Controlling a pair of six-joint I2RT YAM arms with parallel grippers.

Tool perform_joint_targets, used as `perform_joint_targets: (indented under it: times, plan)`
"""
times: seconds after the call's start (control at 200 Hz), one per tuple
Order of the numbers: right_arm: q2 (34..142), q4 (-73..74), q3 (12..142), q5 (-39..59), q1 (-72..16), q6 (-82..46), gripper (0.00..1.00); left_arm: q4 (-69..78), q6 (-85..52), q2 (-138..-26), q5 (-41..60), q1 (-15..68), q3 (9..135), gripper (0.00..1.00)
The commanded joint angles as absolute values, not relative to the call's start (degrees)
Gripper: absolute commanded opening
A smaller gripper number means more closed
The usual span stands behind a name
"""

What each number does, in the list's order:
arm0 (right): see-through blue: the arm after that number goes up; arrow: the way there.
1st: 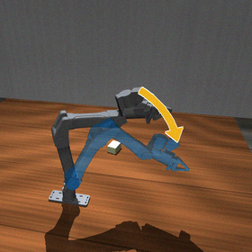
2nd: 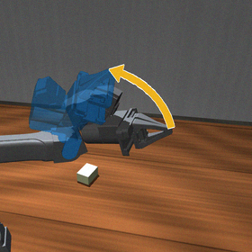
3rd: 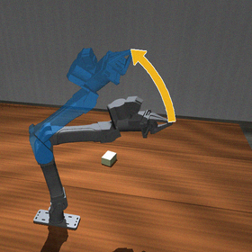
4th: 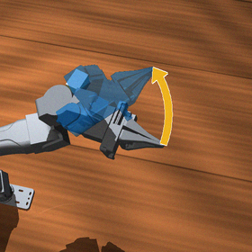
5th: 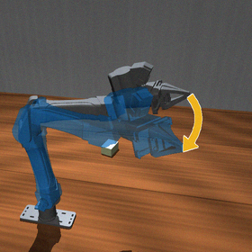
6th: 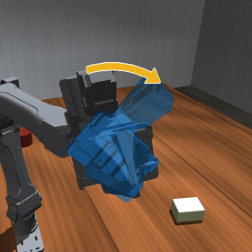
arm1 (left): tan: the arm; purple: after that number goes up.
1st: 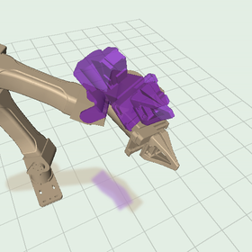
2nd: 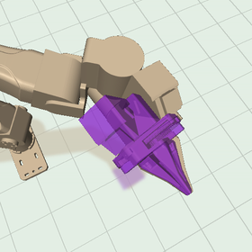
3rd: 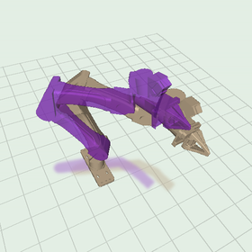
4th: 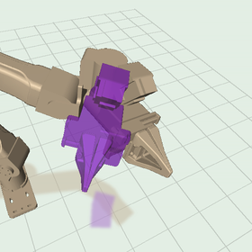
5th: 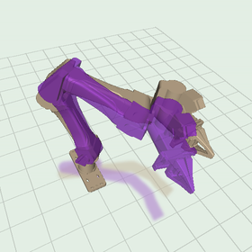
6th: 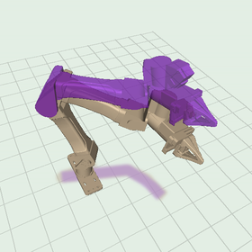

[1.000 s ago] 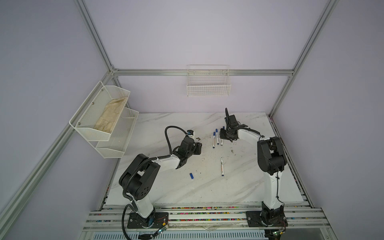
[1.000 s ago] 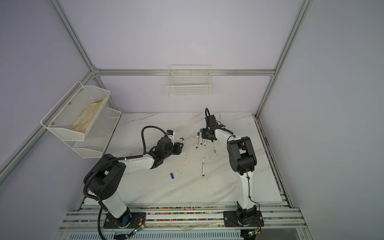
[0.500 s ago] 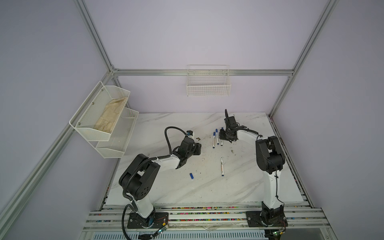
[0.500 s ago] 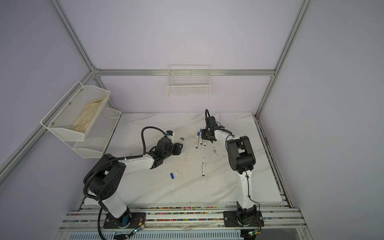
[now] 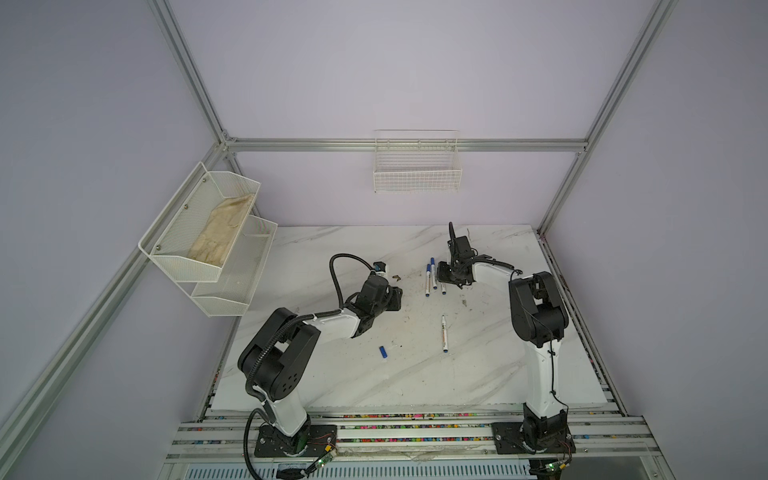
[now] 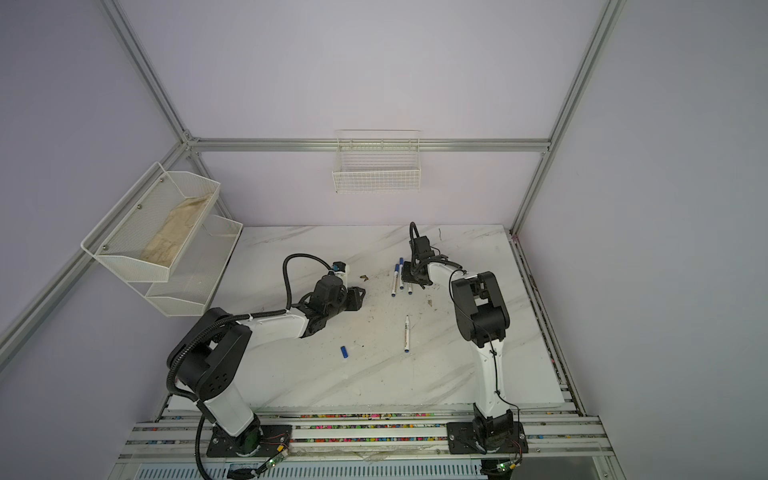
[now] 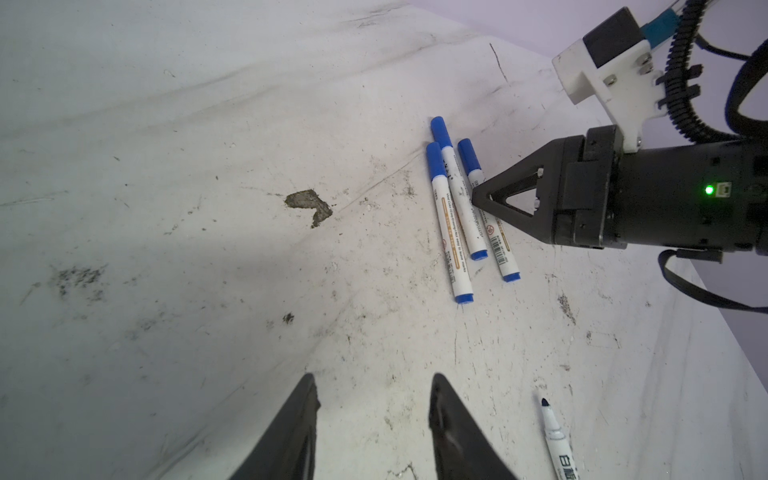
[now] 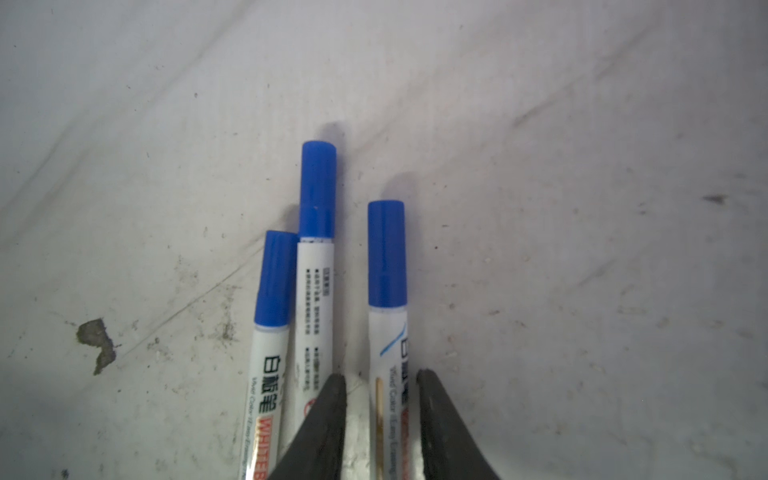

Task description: Insert the pens into the pen caps

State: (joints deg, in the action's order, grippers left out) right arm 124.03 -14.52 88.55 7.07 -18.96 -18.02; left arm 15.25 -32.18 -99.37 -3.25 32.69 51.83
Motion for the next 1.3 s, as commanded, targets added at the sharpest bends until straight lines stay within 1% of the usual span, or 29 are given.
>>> perform_joint_targets:
  times: [0.0,0.17,0.33,0.45,0.545,0.66,0.8,1.085,1.205,1.255,1.295]
  plan:
    - [121.6,-15.78,86.13,6.0,-19.07,-19.54,0.34,16.24,-32.5,-98.86,-2.9,32.43,52.26,0.44]
    - [112.42,-16.13,81.87,3.17,-19.1,-18.96,0.36,16.52,-32.42,-98.78,-2.51,32.48,52.2,0.44]
    - [102.91,-21.8,73.45,7.02,-20.21,-17.27,0.36,16.59,-32.43,-98.79,-2.84,32.43,51.71,0.43]
    - [98.62,-27.38,66.91,10.41,-25.23,-15.06,0.36,17.23,-32.34,-99.04,-2.9,32.38,51.49,0.44]
    - [98.45,-33.83,65.72,8.97,-30.24,-12.78,0.36,17.38,-32.26,-99.49,-2.47,32.43,51.83,0.43]
    - [99.33,-37.71,65.06,8.64,-31.81,-12.52,0.36,17.49,-32.15,-99.49,-2.29,32.43,51.86,0.43]
    - [99.03,-37.76,65.68,6.7,-31.82,-13.09,0.36,17.48,-31.95,-98.84,-2.71,32.43,51.28,0.43]
    - [100.33,-35.3,63.16,7.62,-31.95,-13.62,0.36,17.71,-32.32,-99.23,-2.21,32.39,51.09,0.43]
    - [102.22,-34.12,62.64,6.67,-31.9,-13.8,0.31,17.75,-32.52,-99.28,-2.02,32.42,51.44,0.44]
    - [102.88,-33.57,62.64,6.2,-31.9,-13.89,0.28,17.74,-32.52,-99.11,-2.02,32.43,51.43,0.43]
    - [103.25,-33.04,62.74,6.0,-31.9,-14.02,0.23,17.59,-32.52,-99.05,-2.02,32.44,51.42,0.43]
